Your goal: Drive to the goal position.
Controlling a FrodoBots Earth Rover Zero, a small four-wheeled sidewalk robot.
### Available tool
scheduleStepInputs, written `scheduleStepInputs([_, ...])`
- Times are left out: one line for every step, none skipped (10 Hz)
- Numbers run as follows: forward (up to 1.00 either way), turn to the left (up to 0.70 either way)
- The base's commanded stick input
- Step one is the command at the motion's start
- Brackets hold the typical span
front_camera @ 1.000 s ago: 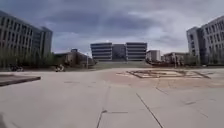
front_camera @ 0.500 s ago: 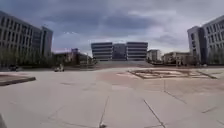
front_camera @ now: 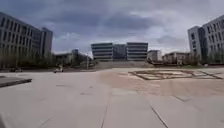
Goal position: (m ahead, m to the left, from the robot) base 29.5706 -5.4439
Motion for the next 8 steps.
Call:
scheduleStepInputs([0.7,0.0])
scheduleStepInputs([0.7,-0.01])
scheduleStepInputs([0.7,-0.06])
scheduleStepInputs([0.7,-0.03])
scheduleStepInputs([0.7,0.0])
scheduleStepInputs([0.7,-0.01])
scheduleStepInputs([0.7,-0.07])
scheduleStepInputs([0.7,-0.02])
